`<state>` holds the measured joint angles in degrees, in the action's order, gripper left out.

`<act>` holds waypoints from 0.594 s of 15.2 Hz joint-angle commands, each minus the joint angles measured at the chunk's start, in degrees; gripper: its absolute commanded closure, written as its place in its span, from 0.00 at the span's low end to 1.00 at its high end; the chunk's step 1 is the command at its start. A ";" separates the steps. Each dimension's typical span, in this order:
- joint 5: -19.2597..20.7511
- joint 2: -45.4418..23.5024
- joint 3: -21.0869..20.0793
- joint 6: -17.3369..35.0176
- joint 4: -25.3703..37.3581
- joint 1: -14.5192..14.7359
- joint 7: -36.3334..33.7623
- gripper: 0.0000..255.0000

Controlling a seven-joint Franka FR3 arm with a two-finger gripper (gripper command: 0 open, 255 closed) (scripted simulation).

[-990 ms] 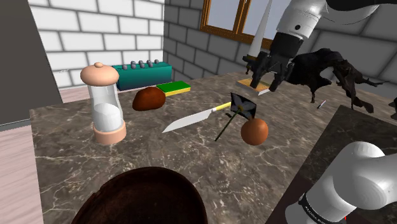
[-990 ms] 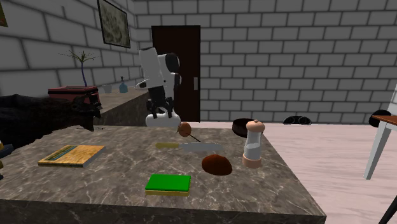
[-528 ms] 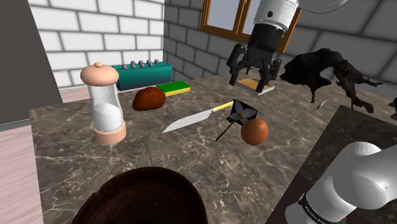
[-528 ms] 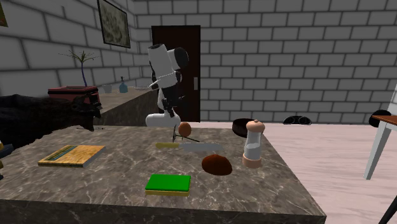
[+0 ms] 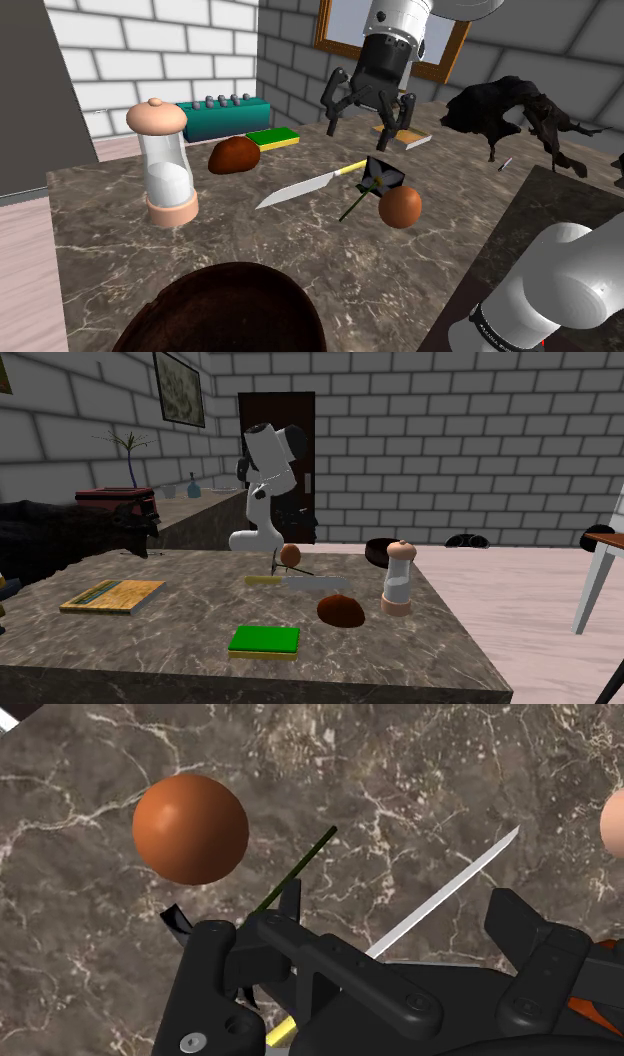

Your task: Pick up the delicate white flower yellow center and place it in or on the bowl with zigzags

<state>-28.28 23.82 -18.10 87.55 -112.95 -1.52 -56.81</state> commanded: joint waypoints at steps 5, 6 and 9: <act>-0.85 0.71 -1.27 3.88 -4.33 0.49 0.20 0.00; -0.85 0.71 -1.27 3.88 -4.33 0.49 0.20 0.00; -0.85 0.71 -1.27 3.88 -4.33 0.49 0.20 0.00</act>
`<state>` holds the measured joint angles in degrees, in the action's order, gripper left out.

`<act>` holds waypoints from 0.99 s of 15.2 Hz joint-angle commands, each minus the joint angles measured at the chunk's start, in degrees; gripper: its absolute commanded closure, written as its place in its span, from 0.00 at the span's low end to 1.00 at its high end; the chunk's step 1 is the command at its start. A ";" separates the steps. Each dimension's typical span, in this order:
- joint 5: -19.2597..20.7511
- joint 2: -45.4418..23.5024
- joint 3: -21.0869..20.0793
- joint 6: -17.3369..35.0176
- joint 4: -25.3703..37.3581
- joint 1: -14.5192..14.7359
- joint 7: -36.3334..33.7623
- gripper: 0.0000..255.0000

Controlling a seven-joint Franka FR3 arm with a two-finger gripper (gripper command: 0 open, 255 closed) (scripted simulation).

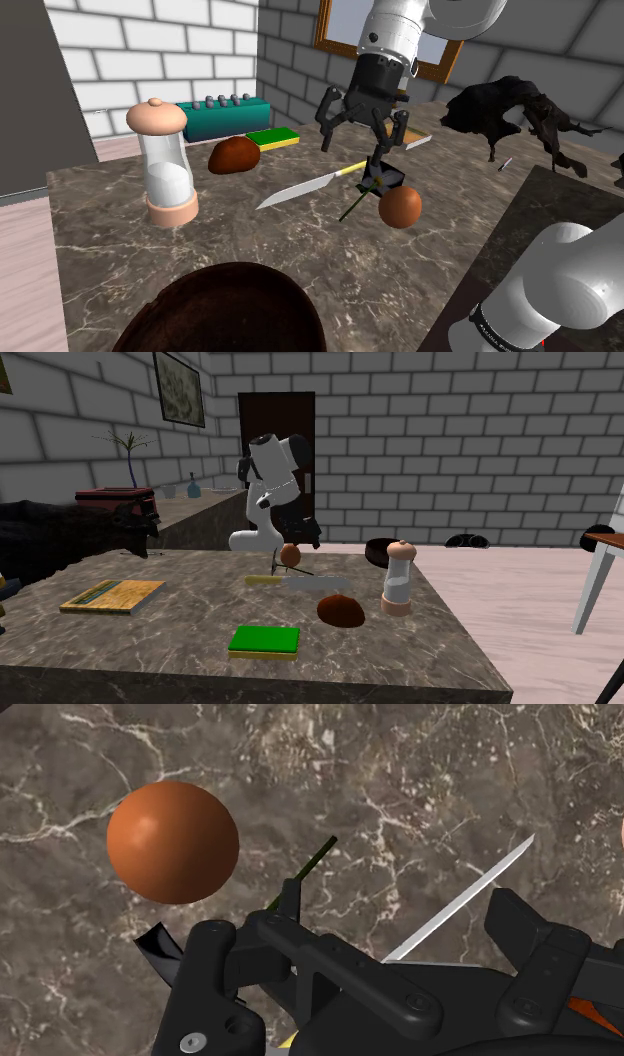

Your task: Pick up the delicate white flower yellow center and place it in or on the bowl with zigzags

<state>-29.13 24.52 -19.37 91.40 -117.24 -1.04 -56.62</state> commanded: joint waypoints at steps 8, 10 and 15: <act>0.00 0.00 -0.01 0.03 -0.02 0.00 0.01 1.00; 0.00 0.00 -0.01 0.03 -0.02 0.00 0.01 1.00; 1.34 0.52 1.04 -1.12 -0.57 0.31 4.52 0.00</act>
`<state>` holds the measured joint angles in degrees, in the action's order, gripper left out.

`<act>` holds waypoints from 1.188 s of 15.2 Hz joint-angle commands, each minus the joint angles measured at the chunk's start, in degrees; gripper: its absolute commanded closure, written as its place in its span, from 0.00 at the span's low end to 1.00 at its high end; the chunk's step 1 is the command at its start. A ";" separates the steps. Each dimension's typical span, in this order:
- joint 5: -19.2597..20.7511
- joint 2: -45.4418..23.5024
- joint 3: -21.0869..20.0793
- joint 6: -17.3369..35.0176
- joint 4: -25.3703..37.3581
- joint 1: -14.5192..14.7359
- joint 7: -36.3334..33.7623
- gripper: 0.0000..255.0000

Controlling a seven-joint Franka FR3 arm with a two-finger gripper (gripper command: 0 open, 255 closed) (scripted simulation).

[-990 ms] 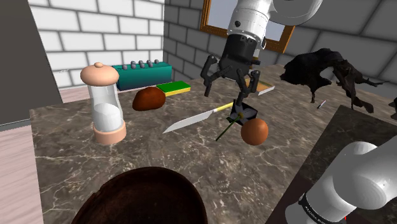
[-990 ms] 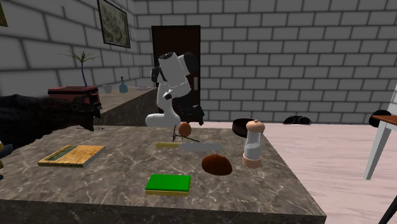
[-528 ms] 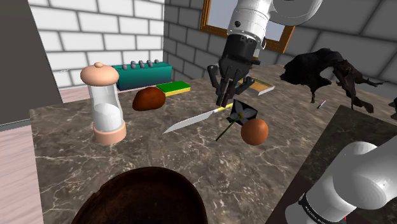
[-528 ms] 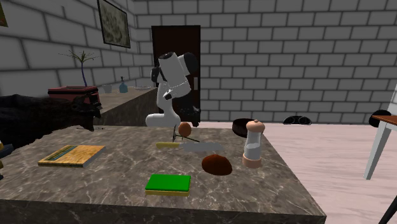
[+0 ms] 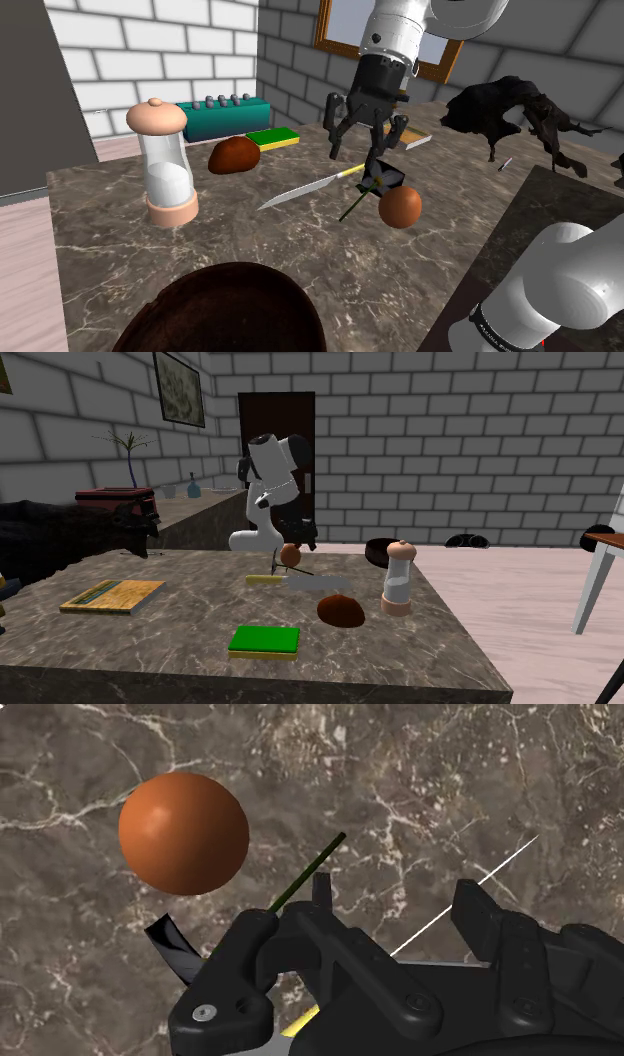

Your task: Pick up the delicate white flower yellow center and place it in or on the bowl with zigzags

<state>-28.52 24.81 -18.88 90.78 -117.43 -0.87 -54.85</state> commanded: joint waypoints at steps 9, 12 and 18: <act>13.73 1.04 8.14 -4.10 -2.81 2.43 37.67 0.00; 13.42 1.71 7.78 -1.95 -5.59 2.62 37.81 0.00; 13.02 2.37 7.32 0.61 -8.78 2.85 37.97 0.00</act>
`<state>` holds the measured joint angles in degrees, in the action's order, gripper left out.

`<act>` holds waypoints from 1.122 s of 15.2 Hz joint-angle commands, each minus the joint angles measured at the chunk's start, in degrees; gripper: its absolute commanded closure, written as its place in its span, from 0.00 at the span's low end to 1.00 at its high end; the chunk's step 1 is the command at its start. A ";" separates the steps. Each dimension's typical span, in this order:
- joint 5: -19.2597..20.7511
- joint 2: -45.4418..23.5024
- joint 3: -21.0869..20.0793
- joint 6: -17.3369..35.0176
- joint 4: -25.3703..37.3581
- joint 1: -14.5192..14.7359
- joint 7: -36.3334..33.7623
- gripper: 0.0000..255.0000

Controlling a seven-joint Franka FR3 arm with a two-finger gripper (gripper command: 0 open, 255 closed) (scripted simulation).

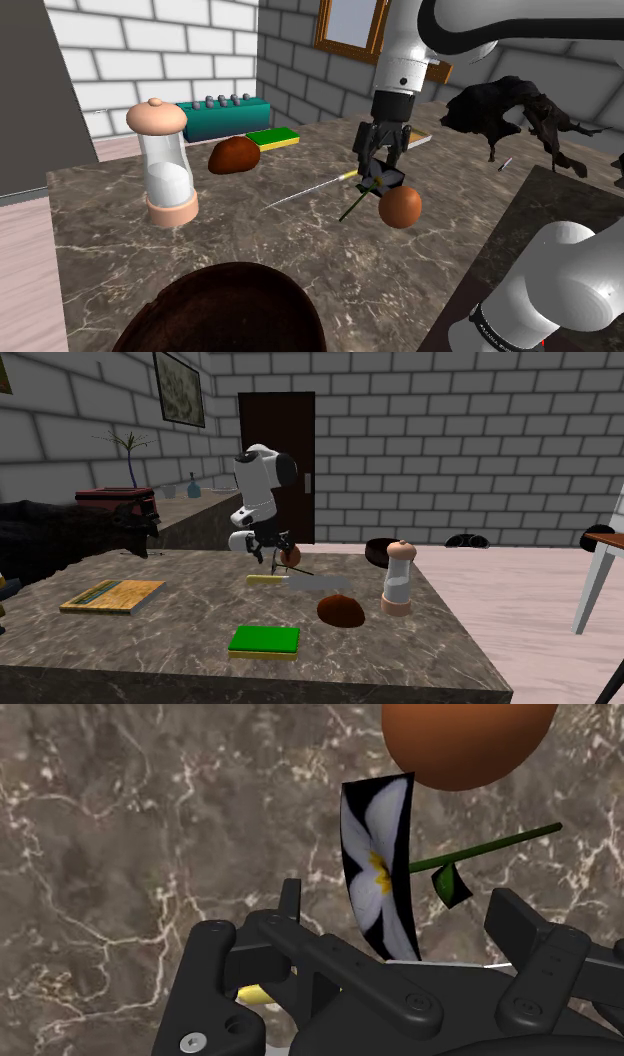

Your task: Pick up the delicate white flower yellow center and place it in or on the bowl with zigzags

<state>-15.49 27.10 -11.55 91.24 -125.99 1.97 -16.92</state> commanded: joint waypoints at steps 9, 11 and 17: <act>-0.02 0.06 -0.01 0.15 -0.20 0.01 0.03 1.00; -0.02 0.07 -0.01 0.14 -0.20 0.01 0.03 1.00; 0.09 -0.02 0.13 -1.33 1.39 -0.03 -0.23 1.00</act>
<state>-15.42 27.06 -11.47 90.54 -125.22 1.95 -17.04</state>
